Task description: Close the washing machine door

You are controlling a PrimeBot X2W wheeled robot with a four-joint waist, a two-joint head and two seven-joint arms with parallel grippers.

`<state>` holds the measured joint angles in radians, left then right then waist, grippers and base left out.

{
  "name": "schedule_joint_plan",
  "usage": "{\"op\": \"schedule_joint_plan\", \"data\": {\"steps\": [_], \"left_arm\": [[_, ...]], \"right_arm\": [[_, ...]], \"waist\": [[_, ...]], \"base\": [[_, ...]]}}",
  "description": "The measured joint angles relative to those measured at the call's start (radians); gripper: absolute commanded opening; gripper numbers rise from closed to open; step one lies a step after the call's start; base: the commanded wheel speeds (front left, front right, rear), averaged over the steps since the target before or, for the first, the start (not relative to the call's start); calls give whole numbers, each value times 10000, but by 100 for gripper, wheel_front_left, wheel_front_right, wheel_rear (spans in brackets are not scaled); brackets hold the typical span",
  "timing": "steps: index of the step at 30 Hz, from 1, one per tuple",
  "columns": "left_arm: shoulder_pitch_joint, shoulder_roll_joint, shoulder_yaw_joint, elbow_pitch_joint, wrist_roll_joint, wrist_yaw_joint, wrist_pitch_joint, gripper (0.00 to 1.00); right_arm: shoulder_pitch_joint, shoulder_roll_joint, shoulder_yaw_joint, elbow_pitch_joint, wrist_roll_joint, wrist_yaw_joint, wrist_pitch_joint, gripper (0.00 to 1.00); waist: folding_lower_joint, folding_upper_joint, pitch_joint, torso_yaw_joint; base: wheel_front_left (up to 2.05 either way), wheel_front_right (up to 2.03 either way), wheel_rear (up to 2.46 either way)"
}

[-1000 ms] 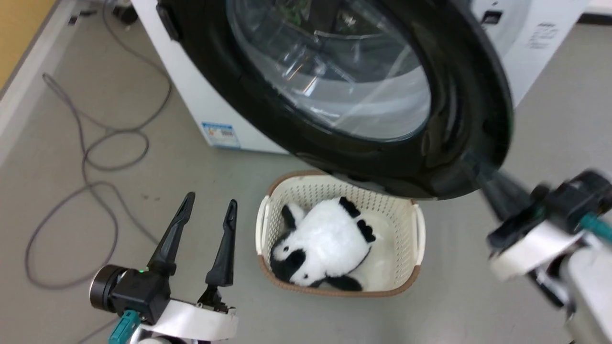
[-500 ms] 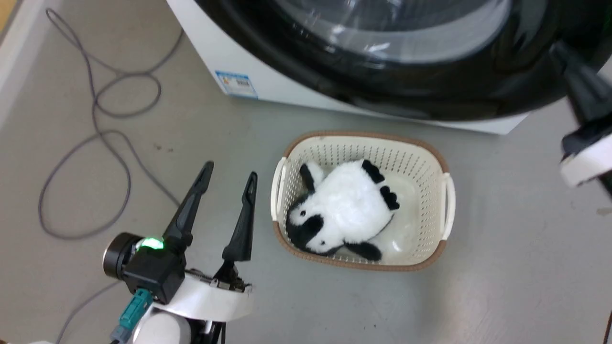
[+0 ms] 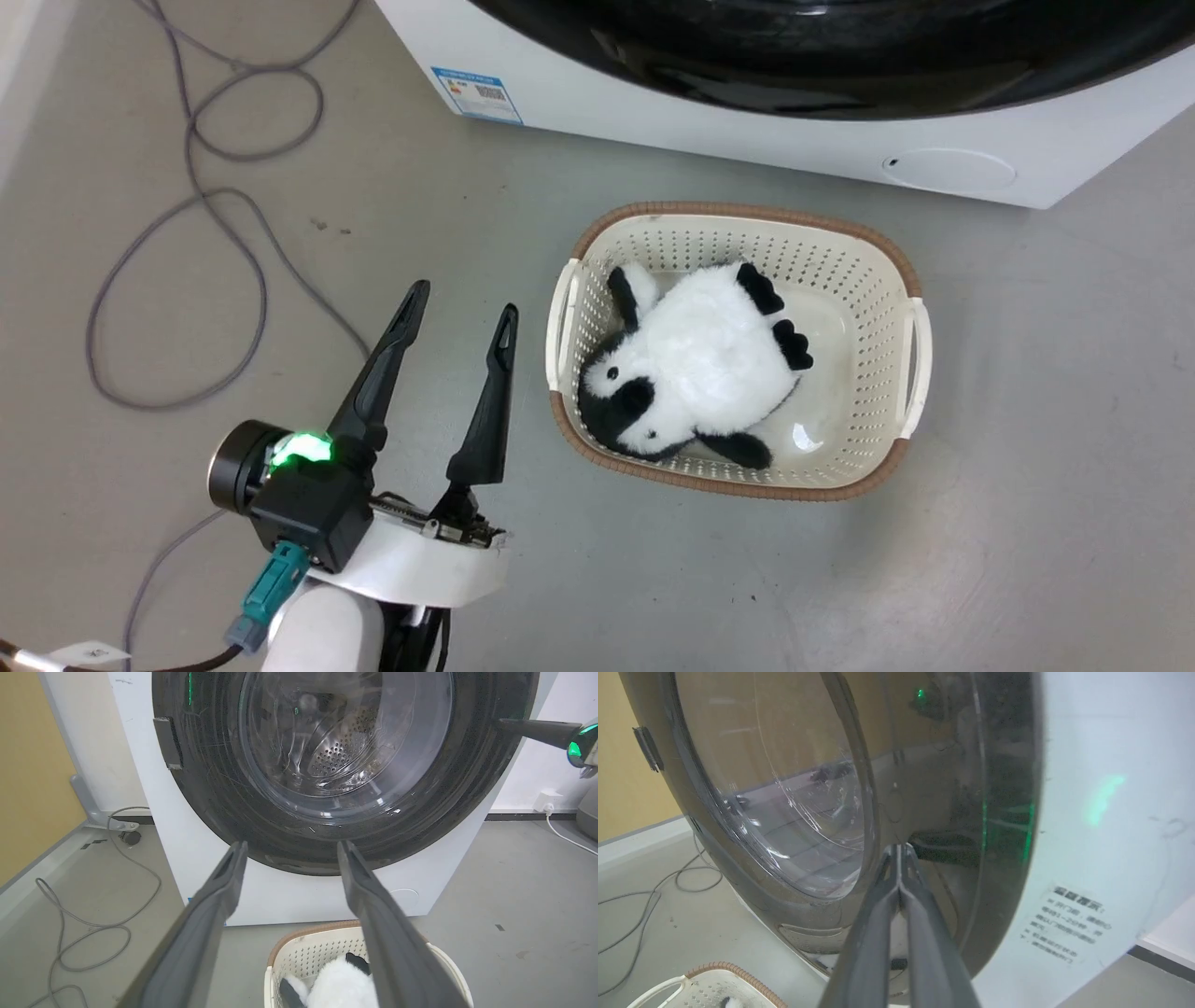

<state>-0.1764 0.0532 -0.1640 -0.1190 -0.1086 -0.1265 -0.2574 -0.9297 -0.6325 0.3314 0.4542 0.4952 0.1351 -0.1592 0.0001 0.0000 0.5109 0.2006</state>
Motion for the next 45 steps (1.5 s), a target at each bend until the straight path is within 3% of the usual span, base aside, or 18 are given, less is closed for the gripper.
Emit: {"op": "schedule_joint_plan", "data": {"steps": [12, 19, 27, 33, 44, 45], "left_arm": [[-63, -19, -15, 201, -190, 4, 0, 100], [604, -31, 245, 656, -525, 4, 0, 100], [1254, -33, 740, 959, -504, 17, 0, 100], [1531, -36, 886, 1070, -353, 35, 0, 100], [2127, -36, 1085, 1139, -456, 182, 0, 100], [2184, -38, 1070, 1147, -456, 192, 0, 100]], "right_arm": [[130, -12, 159, 596, 291, 33, -552, 0], [2205, 391, -729, 176, 449, -35, -934, 0], [5296, 1770, -2880, -2040, -623, -35, -984, 0], [7195, 3095, -3795, -3371, -1732, -35, -986, 0], [9248, 5024, -4019, -4878, -2732, -36, -991, 0], [9398, 5099, -3983, -4842, -2673, -36, -991, 12]], "waist": [[0, 0, -387, 39], [-1, 0, -1599, -147], [-2, 0, -3083, -745], [-2, 0, -3773, -1290], [-3, 0, -4415, -1781], [-3, 0, -4435, -1783]], "base": [[0, 0, 0], [0, 0, 0], [0, 0, 0], [0, 0, 0], [0, 0, 0], [0, 0, 0]]}}
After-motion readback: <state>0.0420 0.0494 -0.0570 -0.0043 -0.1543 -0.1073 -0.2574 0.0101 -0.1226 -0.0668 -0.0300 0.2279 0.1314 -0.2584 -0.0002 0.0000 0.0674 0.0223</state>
